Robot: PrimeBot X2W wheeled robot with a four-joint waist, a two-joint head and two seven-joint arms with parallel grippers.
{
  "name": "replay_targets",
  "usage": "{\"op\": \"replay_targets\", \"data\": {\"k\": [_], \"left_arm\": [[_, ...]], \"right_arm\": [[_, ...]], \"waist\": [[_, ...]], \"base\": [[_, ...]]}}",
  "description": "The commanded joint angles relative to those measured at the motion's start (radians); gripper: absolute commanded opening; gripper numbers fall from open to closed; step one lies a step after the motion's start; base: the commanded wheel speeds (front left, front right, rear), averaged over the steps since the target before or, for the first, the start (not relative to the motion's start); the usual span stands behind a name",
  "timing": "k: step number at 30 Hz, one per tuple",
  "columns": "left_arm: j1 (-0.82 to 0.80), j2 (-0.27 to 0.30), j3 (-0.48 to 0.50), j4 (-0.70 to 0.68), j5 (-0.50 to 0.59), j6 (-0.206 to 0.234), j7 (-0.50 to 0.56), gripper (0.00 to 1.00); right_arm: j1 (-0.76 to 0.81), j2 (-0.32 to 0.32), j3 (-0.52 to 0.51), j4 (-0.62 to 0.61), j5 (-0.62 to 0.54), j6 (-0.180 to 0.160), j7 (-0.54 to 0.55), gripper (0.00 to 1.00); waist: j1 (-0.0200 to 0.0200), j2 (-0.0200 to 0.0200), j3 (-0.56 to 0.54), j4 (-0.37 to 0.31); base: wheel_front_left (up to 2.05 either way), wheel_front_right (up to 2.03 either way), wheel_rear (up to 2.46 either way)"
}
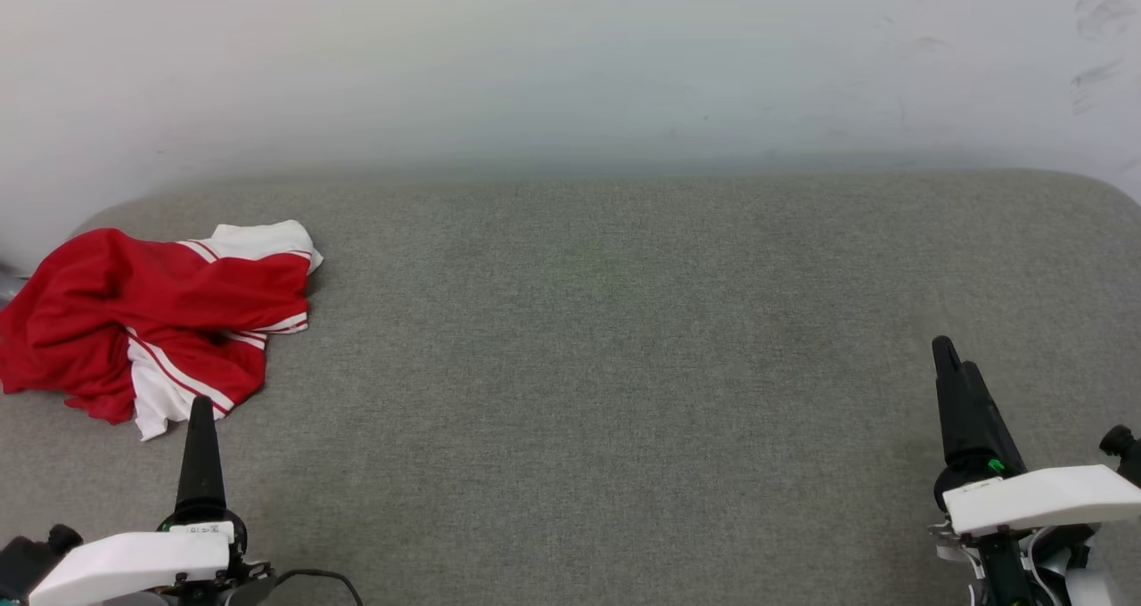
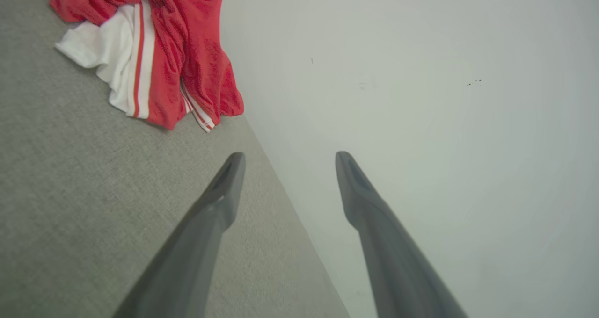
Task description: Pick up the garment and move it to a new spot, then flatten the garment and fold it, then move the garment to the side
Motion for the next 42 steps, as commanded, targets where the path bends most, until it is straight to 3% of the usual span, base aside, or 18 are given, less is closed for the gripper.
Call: {"op": "replay_targets", "data": {"k": [1,14,21,28,42], "left_arm": [[-0.013,0.003,0.003,-0.036,0.059,0.000,-0.010,1.00],[0.029,0.003,-0.133,-0.193,0.385,0.026,-0.051,1.00],[0.043,0.003,-0.196,-0.231,0.574,0.076,-0.072,1.00],[0.050,0.004,-0.242,-0.259,0.696,0.121,-0.089,1.00],[0.056,0.078,-0.380,-0.257,0.876,0.208,-0.124,1.00]], "right_arm": [[-0.030,-0.001,0.007,-0.033,-0.065,0.000,-0.012,1.00],[-0.026,-0.001,0.041,-0.101,-0.387,0.000,-0.054,1.00],[-0.024,-0.001,0.052,-0.110,-0.533,0.000,-0.074,1.00],[-0.023,-0.001,0.047,-0.102,-0.627,0.000,-0.091,1.00],[-0.029,-0.001,0.065,-0.119,-0.825,0.000,-0.126,1.00]], "waist": [[0.0000,0.0000,0.001,0.000],[0.0000,0.0000,0.004,-0.003],[0.0000,0.0000,0.005,-0.006],[0.0000,0.0000,0.007,-0.006],[0.0000,0.0000,0.013,-0.009]], "base": [[0.00,0.00,0.00],[0.00,0.00,0.00],[0.00,0.00,0.00],[0.00,0.00,0.00],[0.00,0.00,0.00]]}}
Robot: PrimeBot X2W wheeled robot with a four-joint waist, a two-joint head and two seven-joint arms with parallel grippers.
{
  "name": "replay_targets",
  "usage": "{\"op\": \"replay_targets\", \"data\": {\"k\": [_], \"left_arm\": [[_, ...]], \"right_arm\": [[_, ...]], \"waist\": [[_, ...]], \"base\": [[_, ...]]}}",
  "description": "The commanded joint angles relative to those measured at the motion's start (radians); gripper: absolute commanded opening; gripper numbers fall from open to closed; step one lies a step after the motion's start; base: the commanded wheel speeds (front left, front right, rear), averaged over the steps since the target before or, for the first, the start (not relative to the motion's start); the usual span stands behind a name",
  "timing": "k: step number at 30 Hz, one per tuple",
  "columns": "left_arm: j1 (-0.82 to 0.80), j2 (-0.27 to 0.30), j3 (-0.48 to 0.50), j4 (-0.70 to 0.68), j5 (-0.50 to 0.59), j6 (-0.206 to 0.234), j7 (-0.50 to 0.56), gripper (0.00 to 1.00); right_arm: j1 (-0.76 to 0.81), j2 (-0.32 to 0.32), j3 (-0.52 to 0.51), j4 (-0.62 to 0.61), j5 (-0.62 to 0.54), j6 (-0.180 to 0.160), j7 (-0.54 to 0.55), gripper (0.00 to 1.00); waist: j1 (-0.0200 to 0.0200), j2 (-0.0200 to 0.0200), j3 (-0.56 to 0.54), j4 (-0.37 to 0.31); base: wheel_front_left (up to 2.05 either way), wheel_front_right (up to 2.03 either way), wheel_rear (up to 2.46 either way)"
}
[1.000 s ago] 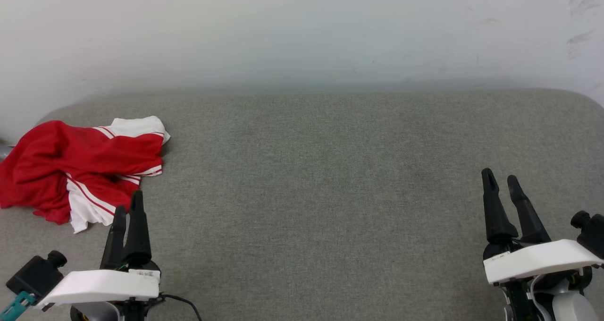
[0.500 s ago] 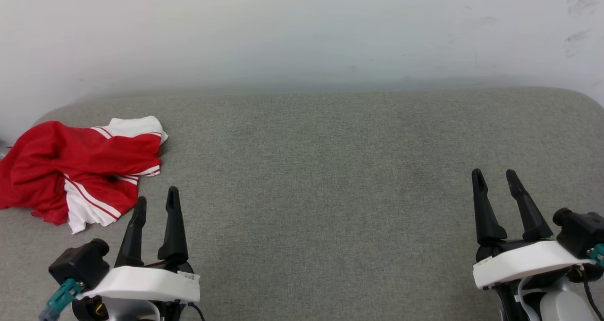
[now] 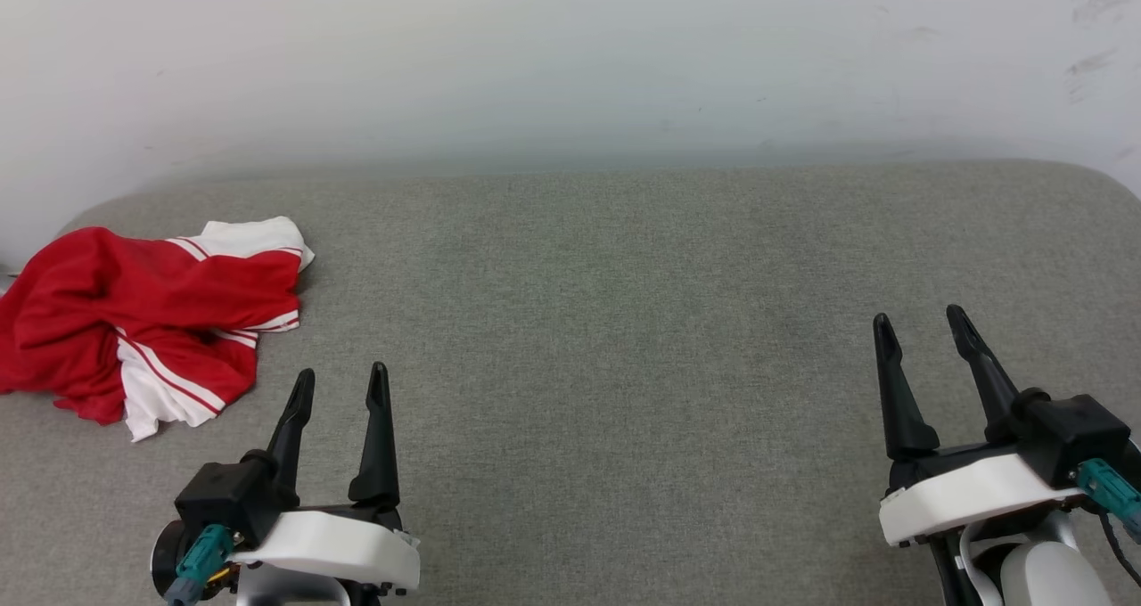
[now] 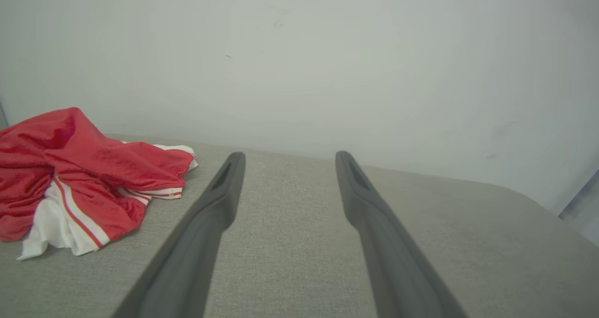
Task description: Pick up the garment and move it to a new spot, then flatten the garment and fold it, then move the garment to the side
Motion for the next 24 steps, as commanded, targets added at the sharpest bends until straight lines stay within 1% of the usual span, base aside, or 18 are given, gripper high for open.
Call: {"op": "replay_targets", "data": {"k": [1,6,8,10,12,15,20,22,24], "left_arm": [[-0.001,0.011,-0.008,-0.004,0.024,0.010,-0.010,1.00],[-0.006,0.034,-0.044,0.017,0.065,0.043,-0.021,1.00],[-0.007,0.033,-0.049,0.019,0.064,0.051,-0.026,1.00],[-0.005,0.024,-0.043,0.018,0.053,0.049,-0.030,1.00],[0.002,0.004,-0.023,0.014,0.029,0.032,-0.035,1.00],[0.012,-0.020,0.018,0.010,0.017,-0.009,-0.041,1.00],[0.026,-0.051,0.072,0.019,0.033,-0.090,-0.051,1.00],[0.033,-0.058,0.091,0.022,0.046,-0.112,-0.055,1.00],[0.037,-0.064,0.107,0.027,0.057,-0.131,-0.059,1.00]], "right_arm": [[-0.018,-0.001,0.004,-0.014,-0.027,0.000,-0.008,1.00],[-0.018,-0.001,0.006,-0.013,-0.064,0.000,-0.020,1.00],[-0.019,-0.001,0.006,-0.016,-0.070,0.000,-0.025,1.00],[-0.018,-0.001,0.005,-0.017,-0.076,0.000,-0.029,1.00],[-0.015,-0.001,0.006,-0.015,-0.071,0.000,-0.033,1.00],[-0.009,0.000,0.002,-0.005,-0.049,0.000,-0.040,1.00],[0.001,0.000,-0.009,0.029,-0.002,0.000,-0.050,1.00],[0.004,0.000,-0.008,0.045,0.047,0.000,-0.054,1.00],[0.002,0.000,-0.004,0.056,0.068,0.000,-0.060,1.00]], "waist": [[0.0000,-0.0001,0.000,-0.001],[0.0000,-0.0001,0.000,-0.006],[0.0000,-0.0001,0.001,-0.008],[0.0000,-0.0001,0.001,-0.011],[0.0000,-0.0001,0.002,-0.012],[0.0000,-0.0001,0.003,-0.013],[0.0000,-0.0001,0.001,-0.013],[0.0000,-0.0001,0.000,-0.014],[0.0000,-0.0001,0.000,-0.015]], "base": [[0.00,0.00,0.00],[0.00,0.00,0.00],[0.00,0.00,0.00],[0.00,0.00,0.00],[0.00,0.00,0.00],[0.00,0.00,0.00],[0.00,0.00,0.00],[0.00,0.00,0.00],[0.00,0.00,0.00]]}}
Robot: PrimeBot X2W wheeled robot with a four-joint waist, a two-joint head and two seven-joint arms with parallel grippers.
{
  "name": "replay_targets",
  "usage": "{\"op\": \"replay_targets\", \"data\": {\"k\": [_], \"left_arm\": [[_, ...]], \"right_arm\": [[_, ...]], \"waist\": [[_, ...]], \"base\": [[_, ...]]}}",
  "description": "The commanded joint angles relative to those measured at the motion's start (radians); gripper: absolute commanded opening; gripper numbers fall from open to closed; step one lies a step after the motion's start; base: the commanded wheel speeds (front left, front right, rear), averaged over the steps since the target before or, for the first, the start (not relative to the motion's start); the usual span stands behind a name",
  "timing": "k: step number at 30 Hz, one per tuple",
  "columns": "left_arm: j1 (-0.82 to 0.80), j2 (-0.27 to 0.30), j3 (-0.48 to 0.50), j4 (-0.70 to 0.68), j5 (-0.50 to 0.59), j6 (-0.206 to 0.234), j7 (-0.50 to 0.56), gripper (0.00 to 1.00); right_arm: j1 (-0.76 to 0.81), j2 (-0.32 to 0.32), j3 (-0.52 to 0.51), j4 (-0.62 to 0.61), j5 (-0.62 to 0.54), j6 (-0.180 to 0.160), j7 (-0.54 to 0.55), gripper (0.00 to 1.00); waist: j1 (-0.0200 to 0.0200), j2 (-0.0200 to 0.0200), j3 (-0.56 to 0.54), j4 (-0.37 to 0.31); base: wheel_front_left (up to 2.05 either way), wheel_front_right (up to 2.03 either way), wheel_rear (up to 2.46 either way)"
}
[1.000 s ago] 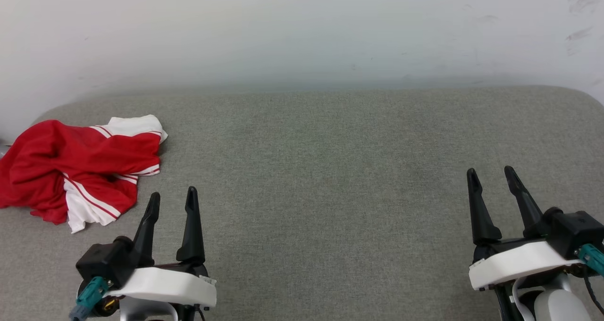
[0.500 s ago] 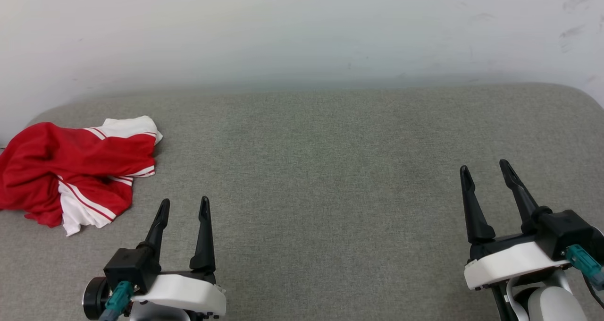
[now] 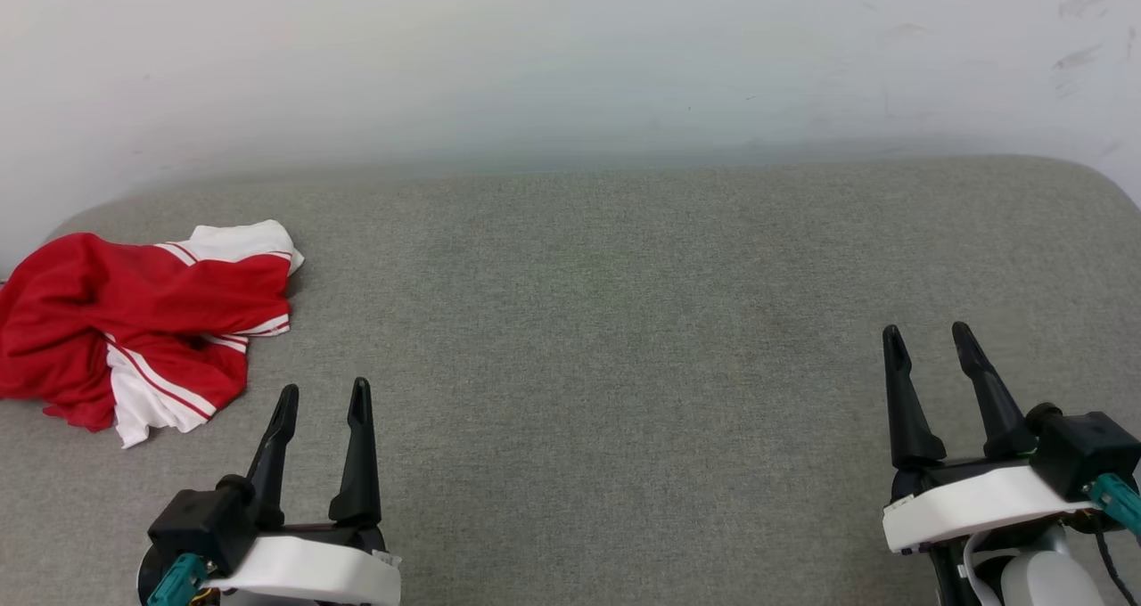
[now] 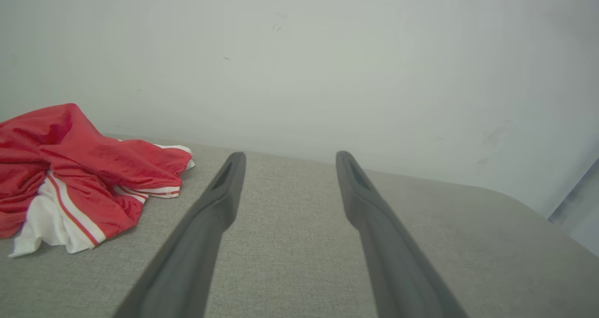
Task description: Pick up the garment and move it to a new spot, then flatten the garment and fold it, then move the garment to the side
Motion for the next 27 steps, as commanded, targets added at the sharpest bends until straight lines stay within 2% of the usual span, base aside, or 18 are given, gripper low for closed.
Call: {"op": "replay_targets", "data": {"k": [1,6,14,20,27], "left_arm": [[0.007,-0.002,0.007,-0.001,0.019,-0.011,-0.009,1.00],[0.014,-0.005,0.012,0.014,0.057,-0.036,-0.019,1.00],[0.019,-0.006,-0.003,0.028,0.106,-0.036,-0.033,1.00],[0.026,-0.006,-0.006,0.035,0.125,-0.041,-0.043,1.00],[0.018,-0.006,0.002,0.046,0.102,-0.051,-0.041,1.00]], "right_arm": [[-0.002,0.000,0.005,0.002,-0.001,0.000,-0.010,1.00],[-0.008,0.000,0.016,0.022,-0.009,0.000,-0.019,1.00],[-0.016,0.000,0.022,0.035,-0.045,0.000,-0.034,1.00],[-0.017,0.000,0.031,0.040,-0.074,0.000,-0.045,1.00],[-0.018,0.000,0.036,0.042,-0.055,0.000,-0.043,1.00]], "waist": [[0.0000,0.0000,0.000,-0.001],[0.0000,0.0000,0.000,-0.003],[0.0000,0.0000,0.000,-0.003],[0.0000,0.0000,0.000,-0.004],[0.0000,0.0000,0.002,-0.002]], "base": [[0.00,0.00,0.00],[0.00,0.00,0.00],[0.00,0.00,0.00],[0.00,0.00,0.00],[0.00,0.00,0.00]]}}
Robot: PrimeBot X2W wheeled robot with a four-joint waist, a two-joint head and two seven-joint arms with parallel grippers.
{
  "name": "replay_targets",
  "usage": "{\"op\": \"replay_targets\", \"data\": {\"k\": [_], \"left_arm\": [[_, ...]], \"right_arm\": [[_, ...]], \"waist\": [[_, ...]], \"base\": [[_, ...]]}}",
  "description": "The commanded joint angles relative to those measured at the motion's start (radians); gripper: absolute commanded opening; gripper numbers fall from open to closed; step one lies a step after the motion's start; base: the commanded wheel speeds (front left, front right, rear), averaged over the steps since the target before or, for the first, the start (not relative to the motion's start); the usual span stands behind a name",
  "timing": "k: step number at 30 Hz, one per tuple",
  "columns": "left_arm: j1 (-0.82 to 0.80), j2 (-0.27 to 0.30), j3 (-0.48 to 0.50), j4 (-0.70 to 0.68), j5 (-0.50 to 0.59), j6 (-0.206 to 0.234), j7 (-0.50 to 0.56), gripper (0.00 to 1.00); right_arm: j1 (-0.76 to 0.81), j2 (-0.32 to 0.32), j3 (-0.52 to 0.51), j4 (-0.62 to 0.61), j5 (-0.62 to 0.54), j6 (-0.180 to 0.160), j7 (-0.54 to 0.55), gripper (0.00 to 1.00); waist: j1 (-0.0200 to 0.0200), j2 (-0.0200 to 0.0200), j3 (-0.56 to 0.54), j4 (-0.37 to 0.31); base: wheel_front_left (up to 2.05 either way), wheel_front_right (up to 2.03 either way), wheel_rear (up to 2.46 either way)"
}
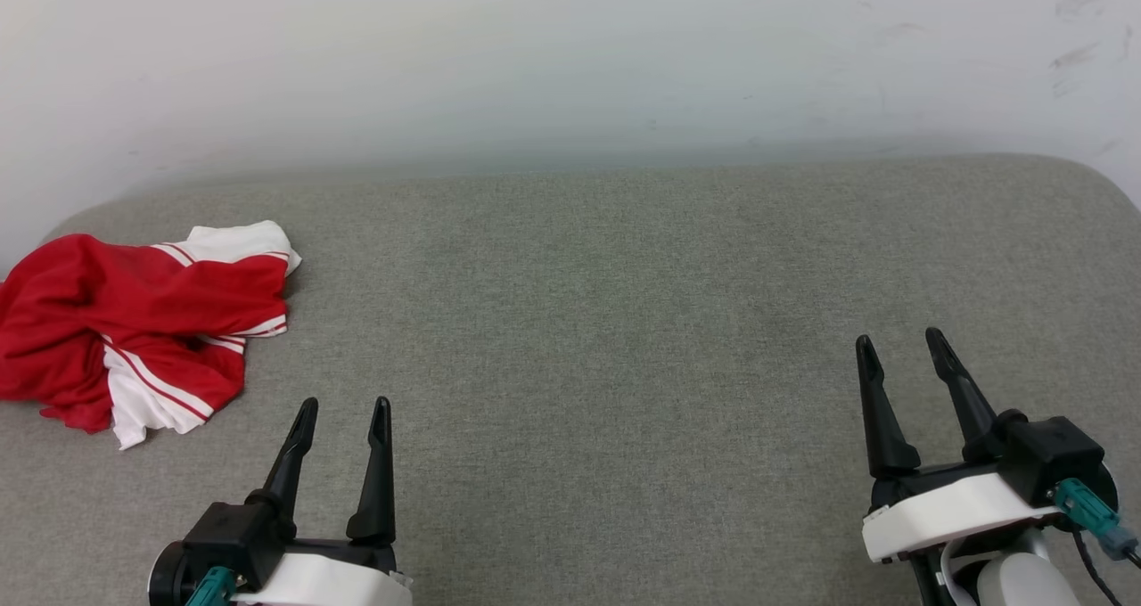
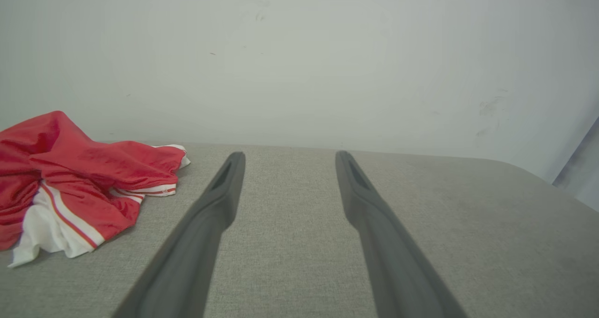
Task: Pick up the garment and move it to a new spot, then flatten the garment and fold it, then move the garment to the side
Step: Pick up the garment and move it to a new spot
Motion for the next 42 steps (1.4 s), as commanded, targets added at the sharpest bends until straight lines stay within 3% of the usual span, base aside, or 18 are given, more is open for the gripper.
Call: {"op": "replay_targets", "data": {"k": [1,12,29,42], "left_arm": [[0.002,-0.001,0.003,0.003,-0.003,-0.005,-0.003,1.00],[-0.006,-0.001,0.009,0.013,-0.004,-0.005,-0.003,1.00],[0.021,-0.001,0.025,0.012,0.031,-0.014,-0.003,1.00],[0.046,-0.001,0.026,0.003,0.048,-0.024,-0.003,1.00]], "right_arm": [[-0.009,0.000,0.007,0.008,0.017,0.000,-0.004,1.00],[0.004,0.000,0.041,0.014,0.044,0.000,-0.003,1.00],[0.039,0.000,0.091,0.023,0.081,0.000,-0.003,1.00],[0.057,0.000,0.124,0.030,0.103,0.000,-0.003,1.00]], "waist": [[0.0000,0.0000,0.000,0.002],[0.0000,0.0000,-0.008,0.049],[0.0000,0.0000,-0.050,0.262],[0.0000,0.0000,-0.075,0.379]], "base": [[0.00,0.00,0.00],[0.00,0.00,0.00],[0.00,0.00,0.00],[0.00,0.00,0.00]]}}
